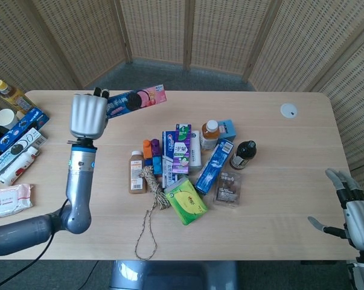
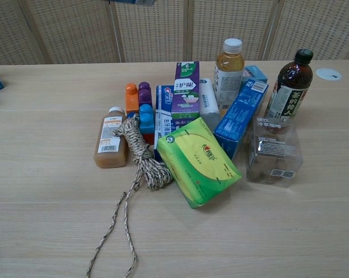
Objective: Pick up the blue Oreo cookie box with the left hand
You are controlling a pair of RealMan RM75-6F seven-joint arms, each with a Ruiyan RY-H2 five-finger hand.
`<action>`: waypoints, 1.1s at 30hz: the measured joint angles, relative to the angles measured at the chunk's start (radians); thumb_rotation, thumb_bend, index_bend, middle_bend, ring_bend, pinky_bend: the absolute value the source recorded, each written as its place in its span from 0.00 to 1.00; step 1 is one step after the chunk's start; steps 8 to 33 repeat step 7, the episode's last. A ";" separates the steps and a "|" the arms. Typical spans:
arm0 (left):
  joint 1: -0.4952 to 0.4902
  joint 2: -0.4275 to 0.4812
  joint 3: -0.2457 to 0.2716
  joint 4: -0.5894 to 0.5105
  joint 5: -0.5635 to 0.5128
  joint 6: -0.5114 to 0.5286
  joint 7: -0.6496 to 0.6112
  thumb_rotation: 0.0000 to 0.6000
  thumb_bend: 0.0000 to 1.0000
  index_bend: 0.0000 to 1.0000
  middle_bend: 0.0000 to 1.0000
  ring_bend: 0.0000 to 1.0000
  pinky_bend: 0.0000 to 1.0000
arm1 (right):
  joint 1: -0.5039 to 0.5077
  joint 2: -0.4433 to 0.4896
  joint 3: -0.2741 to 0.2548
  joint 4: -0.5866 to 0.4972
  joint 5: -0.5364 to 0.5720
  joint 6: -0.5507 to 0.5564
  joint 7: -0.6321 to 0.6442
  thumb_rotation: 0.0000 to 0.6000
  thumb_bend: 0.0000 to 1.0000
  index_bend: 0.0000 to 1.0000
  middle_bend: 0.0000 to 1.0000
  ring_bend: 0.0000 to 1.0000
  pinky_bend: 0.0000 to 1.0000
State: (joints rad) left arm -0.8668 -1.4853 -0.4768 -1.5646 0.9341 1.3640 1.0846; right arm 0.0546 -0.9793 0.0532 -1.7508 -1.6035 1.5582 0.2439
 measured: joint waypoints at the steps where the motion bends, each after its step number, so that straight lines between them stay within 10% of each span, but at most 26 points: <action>1: 0.005 0.036 -0.009 -0.045 -0.003 0.017 0.016 1.00 0.02 0.83 0.76 0.77 0.89 | -0.001 0.000 0.000 -0.001 -0.002 0.002 -0.001 1.00 0.00 0.00 0.00 0.00 0.00; 7: 0.033 0.177 -0.043 -0.194 -0.024 0.076 0.052 1.00 0.02 0.83 0.77 0.77 0.89 | -0.003 0.002 -0.003 -0.009 -0.010 0.007 -0.005 1.00 0.00 0.00 0.00 0.00 0.00; 33: 0.033 0.177 -0.043 -0.194 -0.024 0.076 0.052 1.00 0.02 0.83 0.77 0.77 0.89 | -0.003 0.002 -0.003 -0.009 -0.010 0.007 -0.005 1.00 0.00 0.00 0.00 0.00 0.00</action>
